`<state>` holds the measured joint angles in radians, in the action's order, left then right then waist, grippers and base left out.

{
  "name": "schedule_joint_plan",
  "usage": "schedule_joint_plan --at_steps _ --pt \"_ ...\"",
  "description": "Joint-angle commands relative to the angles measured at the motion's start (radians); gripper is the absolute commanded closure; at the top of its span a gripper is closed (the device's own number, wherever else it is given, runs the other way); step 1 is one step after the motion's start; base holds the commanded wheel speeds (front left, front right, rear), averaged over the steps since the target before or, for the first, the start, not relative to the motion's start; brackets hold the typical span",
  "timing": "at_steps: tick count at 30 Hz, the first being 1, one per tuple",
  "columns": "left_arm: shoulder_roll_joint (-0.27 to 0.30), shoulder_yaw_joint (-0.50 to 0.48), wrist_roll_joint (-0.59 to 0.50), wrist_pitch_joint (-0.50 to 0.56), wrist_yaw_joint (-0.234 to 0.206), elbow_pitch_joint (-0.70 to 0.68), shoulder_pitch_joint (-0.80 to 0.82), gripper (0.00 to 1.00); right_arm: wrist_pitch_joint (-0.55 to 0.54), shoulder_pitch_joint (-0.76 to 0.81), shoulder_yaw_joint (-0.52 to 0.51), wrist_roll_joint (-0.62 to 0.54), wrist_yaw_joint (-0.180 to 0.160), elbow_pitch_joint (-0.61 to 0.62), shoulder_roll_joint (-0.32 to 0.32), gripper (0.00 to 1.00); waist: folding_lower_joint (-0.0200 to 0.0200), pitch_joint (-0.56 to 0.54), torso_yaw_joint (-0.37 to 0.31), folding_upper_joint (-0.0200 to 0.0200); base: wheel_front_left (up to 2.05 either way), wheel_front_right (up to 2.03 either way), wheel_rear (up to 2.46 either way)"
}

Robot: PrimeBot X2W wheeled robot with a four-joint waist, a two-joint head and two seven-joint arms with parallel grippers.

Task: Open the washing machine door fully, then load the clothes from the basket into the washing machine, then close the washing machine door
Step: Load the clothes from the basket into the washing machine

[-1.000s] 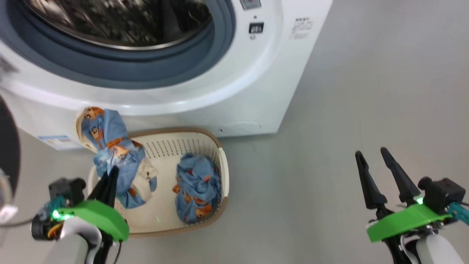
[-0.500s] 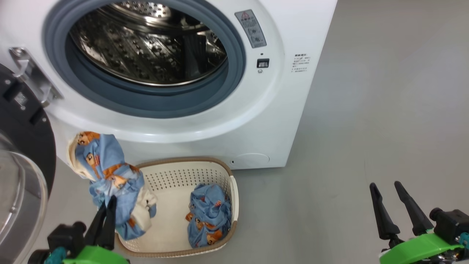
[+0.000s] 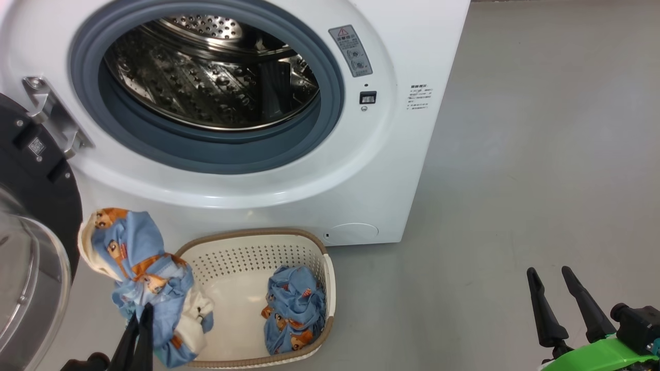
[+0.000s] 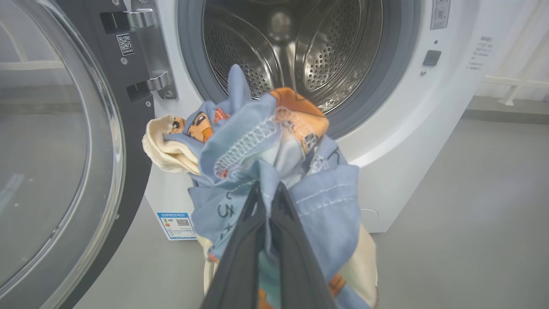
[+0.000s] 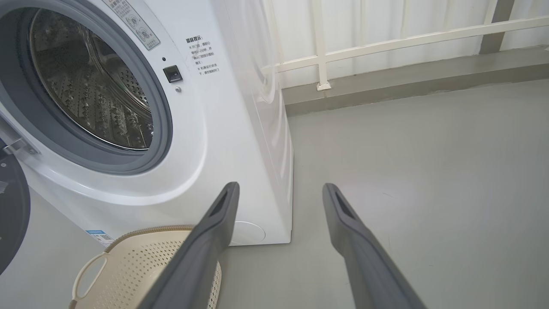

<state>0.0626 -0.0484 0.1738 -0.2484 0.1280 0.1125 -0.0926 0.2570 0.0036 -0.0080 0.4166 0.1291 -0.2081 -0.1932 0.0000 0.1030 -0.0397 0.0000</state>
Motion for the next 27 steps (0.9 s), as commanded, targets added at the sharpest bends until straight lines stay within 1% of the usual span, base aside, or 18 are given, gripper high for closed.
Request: schedule_joint_plan --at_steps 1,7,14,20,21,27 --pt "0.005 -0.040 -0.015 -0.013 0.000 -0.035 0.014 1.00 0.005 0.007 0.017 0.003 0.002 0.027 -0.013 0.00 0.0000 0.002 0.001 0.0000 0.00 0.00 0.00" --pt "-0.004 -0.036 -0.021 -0.013 0.001 -0.045 0.025 1.00 0.005 0.002 0.016 0.002 0.002 0.030 -0.013 0.00 0.0000 0.017 -0.001 0.0000 0.00 0.00 0.00" --pt "-0.005 -0.009 -0.028 -0.013 0.002 -0.037 0.097 1.00 0.005 -0.020 0.014 0.000 0.002 0.038 -0.002 0.00 0.0000 0.064 -0.009 0.0000 0.00 0.00 0.00" --pt "0.028 0.032 -0.019 -0.013 0.002 -0.022 0.217 1.00 0.005 -0.061 0.024 0.001 0.002 0.045 0.012 0.00 0.0000 0.134 -0.024 0.0000 0.00 0.00 0.00" --pt "0.040 0.048 -0.016 -0.013 0.002 -0.013 0.275 1.00 0.005 -0.076 0.024 0.002 0.002 0.046 0.017 0.00 0.0000 0.161 -0.027 0.0000 0.00 0.00 0.00" --pt "0.071 0.086 -0.003 -0.013 0.003 0.051 0.491 1.00 0.005 -0.123 0.032 0.003 0.002 0.052 0.031 0.00 0.0000 0.236 -0.046 0.0000 0.00 0.00 0.00"
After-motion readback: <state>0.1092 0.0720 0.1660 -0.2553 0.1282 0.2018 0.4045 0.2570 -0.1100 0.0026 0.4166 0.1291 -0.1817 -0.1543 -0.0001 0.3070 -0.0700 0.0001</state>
